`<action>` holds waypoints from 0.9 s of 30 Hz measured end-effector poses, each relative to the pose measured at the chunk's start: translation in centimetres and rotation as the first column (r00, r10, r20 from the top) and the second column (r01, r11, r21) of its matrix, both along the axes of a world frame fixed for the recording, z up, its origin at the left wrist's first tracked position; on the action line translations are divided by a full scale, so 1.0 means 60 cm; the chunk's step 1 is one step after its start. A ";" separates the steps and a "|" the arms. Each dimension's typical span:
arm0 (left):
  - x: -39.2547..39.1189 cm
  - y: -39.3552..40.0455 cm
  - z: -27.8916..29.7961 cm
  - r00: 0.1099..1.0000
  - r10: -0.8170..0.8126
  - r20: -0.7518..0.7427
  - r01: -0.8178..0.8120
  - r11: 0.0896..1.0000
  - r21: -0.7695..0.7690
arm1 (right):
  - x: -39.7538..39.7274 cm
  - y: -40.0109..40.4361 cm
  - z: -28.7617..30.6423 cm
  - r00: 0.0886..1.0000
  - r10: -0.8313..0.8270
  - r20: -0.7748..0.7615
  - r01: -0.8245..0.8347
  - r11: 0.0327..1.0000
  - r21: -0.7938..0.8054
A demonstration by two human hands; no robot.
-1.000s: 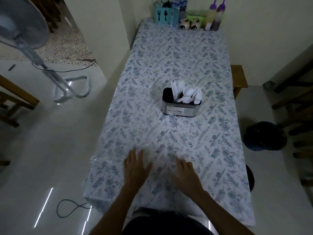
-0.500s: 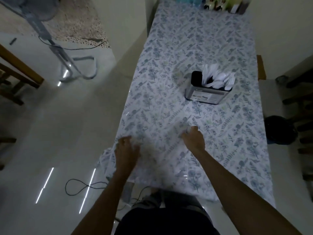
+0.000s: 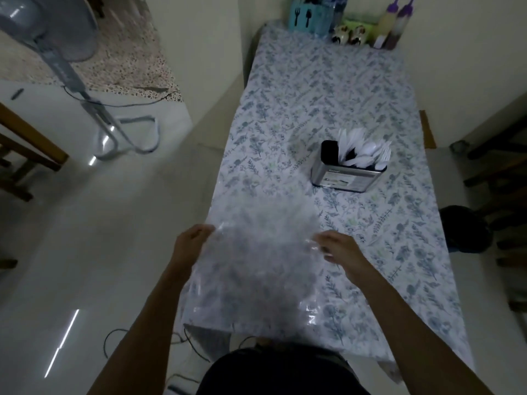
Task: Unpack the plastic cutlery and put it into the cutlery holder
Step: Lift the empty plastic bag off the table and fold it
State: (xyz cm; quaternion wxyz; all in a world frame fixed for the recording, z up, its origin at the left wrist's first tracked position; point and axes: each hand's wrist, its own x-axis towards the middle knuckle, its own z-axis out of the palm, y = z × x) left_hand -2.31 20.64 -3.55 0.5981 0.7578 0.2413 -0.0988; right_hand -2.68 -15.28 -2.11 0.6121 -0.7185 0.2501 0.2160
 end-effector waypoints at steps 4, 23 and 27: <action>0.029 0.012 0.123 0.963 -0.016 0.269 0.040 0.995 -0.086 | 0.003 -0.022 0.141 0.940 -0.037 0.338 0.025 0.999 0.040; 0.068 -0.084 0.125 0.978 -0.205 -0.024 0.198 0.964 -0.177 | -0.072 -0.081 0.128 0.998 -0.036 0.055 0.024 0.980 0.196; 0.039 -0.121 0.101 0.874 -0.467 -0.136 0.424 0.868 -0.258 | -0.127 -0.107 0.110 1.000 -0.027 -0.014 0.028 0.995 0.100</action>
